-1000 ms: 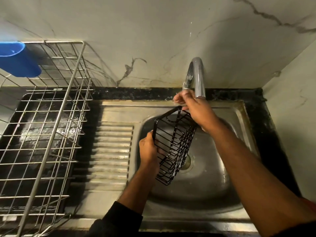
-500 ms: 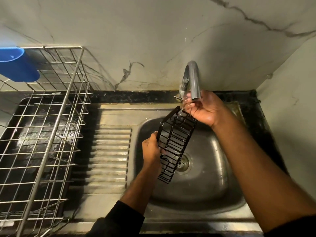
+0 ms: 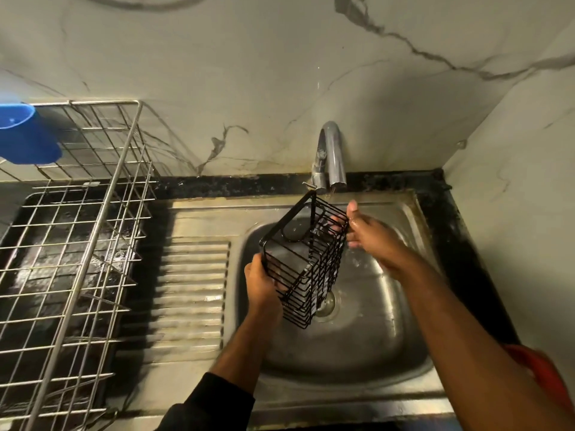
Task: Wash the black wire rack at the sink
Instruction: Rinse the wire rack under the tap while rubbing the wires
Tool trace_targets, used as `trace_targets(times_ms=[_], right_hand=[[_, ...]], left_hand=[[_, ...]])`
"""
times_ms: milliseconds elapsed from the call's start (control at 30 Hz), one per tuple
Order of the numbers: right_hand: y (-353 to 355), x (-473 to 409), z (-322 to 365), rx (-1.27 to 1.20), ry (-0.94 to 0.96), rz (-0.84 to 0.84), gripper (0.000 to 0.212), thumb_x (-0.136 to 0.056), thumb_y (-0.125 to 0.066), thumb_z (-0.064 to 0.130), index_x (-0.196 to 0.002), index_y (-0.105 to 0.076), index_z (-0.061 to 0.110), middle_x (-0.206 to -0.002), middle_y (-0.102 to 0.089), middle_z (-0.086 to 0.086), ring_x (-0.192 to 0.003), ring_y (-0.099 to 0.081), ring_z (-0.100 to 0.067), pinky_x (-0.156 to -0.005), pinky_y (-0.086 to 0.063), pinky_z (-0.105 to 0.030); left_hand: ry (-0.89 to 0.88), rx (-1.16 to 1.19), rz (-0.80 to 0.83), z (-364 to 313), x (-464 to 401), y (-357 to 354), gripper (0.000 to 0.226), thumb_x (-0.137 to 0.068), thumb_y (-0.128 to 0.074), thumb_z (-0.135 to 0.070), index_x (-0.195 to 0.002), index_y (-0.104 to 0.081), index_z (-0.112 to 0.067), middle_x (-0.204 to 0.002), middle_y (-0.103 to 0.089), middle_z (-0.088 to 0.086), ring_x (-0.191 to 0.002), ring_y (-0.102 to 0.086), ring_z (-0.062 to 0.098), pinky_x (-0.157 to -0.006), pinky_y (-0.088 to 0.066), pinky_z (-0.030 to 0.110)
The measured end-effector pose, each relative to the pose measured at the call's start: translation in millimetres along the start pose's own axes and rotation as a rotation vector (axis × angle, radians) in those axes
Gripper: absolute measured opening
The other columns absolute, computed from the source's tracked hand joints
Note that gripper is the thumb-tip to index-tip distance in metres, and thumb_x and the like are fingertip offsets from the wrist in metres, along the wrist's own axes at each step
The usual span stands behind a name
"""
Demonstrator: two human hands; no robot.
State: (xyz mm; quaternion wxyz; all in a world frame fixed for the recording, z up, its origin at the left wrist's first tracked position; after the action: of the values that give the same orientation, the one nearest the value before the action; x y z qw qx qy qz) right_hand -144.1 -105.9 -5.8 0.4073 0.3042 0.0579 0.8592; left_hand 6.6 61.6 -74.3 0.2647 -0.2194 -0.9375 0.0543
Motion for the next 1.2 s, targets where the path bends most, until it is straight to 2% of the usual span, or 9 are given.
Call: trace_targets(times_ms=[100,233,367,467,567,733,867,1000,1200], right_hand=[[-14.9,3.2,-2.6,-0.204,-0.003,0.038,0.091,-0.072,-0.034,0.094,-0.133,-0.060,0.031,-0.135,-0.063,-0.002,-0.124,-0.058,-0.019,-0.108,-0.044,-0.045],[-21.2,1.8,3.4,-0.418,-0.055,0.050,0.053,-0.097,-0.042,0.062,-0.123,-0.066,0.022,-0.117,-0.072,-0.006,-0.116,-0.063,-0.023,-0.108,-0.042,-0.046],[-23.9,1.5,4.2,-0.506,-0.010,0.044,0.029,-0.098,-0.055,0.042,-0.109,-0.071,0.021,-0.090,-0.074,0.006,-0.098,-0.063,-0.017,-0.110,-0.039,-0.049],[-22.5,5.5,-3.6,-0.397,0.081,0.024,0.023,-0.093,-0.063,0.040,-0.100,-0.073,0.021,-0.090,-0.075,0.007,-0.097,-0.064,-0.017,-0.100,-0.044,-0.046],[-22.1,10.5,-7.0,-0.335,0.190,-0.071,0.011,-0.094,-0.065,0.030,-0.096,-0.072,0.021,-0.088,-0.072,0.007,-0.088,-0.064,-0.008,-0.084,-0.047,-0.030],[-21.0,16.1,-17.3,-0.085,0.318,-0.065,0.020,-0.093,-0.065,0.037,-0.111,-0.067,0.028,-0.102,-0.071,0.007,-0.096,-0.066,-0.007,-0.090,-0.053,-0.030],[-16.3,26.2,-22.1,-0.022,0.318,-0.058,0.023,-0.101,-0.055,0.029,-0.121,-0.062,0.022,-0.112,-0.068,0.005,-0.101,-0.062,0.001,-0.088,-0.048,-0.020],[-6.3,23.6,-25.5,0.090,0.344,-0.153,0.032,-0.104,-0.044,0.038,-0.122,-0.065,0.022,-0.121,-0.062,0.002,-0.112,-0.060,-0.009,-0.099,-0.046,-0.028],[4.0,13.3,4.7,-0.424,0.240,-0.326,0.034,-0.106,-0.044,0.027,-0.106,-0.071,0.005,-0.098,-0.074,-0.011,-0.088,-0.071,-0.017,-0.081,-0.058,-0.029]], left_hand=[[0.042,0.024,-0.035,3.7,-4.1,5.8,0.026,-0.086,-0.053,-0.038,-0.065,-0.066,-0.031,-0.085,-0.047,0.004,-0.066,-0.047,0.011,-0.055,-0.045,0.023],[0.069,-0.071,0.084,-0.3,-0.5,-2.3,0.029,-0.103,-0.038,-0.034,-0.084,-0.057,-0.025,-0.084,-0.057,-0.003,-0.074,-0.055,0.010,-0.069,-0.047,0.026],[0.132,0.010,0.251,-28.2,6.6,-7.5,0.045,-0.108,-0.034,-0.032,-0.086,-0.068,-0.014,-0.066,-0.064,0.002,-0.065,-0.060,0.023,-0.071,-0.054,0.034],[0.011,-0.112,0.402,-59.5,7.1,-2.1,0.061,-0.109,-0.028,-0.045,-0.106,-0.069,0.000,-0.088,-0.075,0.014,-0.088,-0.073,0.028,-0.088,-0.058,0.032],[-0.064,-0.401,0.520,-68.0,5.0,-7.6,0.054,-0.107,-0.038,-0.045,-0.108,-0.071,-0.002,-0.093,-0.076,0.016,-0.083,-0.074,0.023,-0.081,-0.058,0.028],[-0.162,-0.686,0.481,-58.3,3.6,-46.9,0.033,-0.104,-0.053,-0.038,-0.096,-0.067,-0.009,-0.067,-0.066,0.004,-0.047,-0.055,0.011,-0.056,-0.049,0.026],[-0.219,-0.728,0.464,-56.5,6.3,-66.9,0.030,-0.101,-0.059,-0.039,-0.085,-0.071,-0.017,-0.057,-0.059,-0.005,-0.047,-0.049,0.009,-0.056,-0.042,0.024],[-0.284,-0.784,0.509,-51.1,11.5,-74.1,0.032,-0.101,-0.058,-0.041,-0.086,-0.070,-0.016,-0.057,-0.059,-0.005,-0.053,-0.053,0.013,-0.062,-0.053,0.036],[-0.292,-0.835,0.516,-48.7,9.9,-74.1,0.030,-0.105,-0.052,-0.034,-0.084,-0.070,-0.023,-0.066,-0.064,0.004,-0.060,-0.056,0.014,-0.065,-0.055,0.037]])
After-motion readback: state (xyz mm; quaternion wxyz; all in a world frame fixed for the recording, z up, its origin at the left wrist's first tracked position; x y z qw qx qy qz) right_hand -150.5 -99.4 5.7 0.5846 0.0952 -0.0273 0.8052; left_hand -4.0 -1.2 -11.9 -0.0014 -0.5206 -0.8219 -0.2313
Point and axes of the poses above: each hand's wrist, its own x-axis away from the middle knuckle, its own y-axis out of the back of the hand, z = x × y, the point moved 4 cm from there along -x, towards the middle knuckle
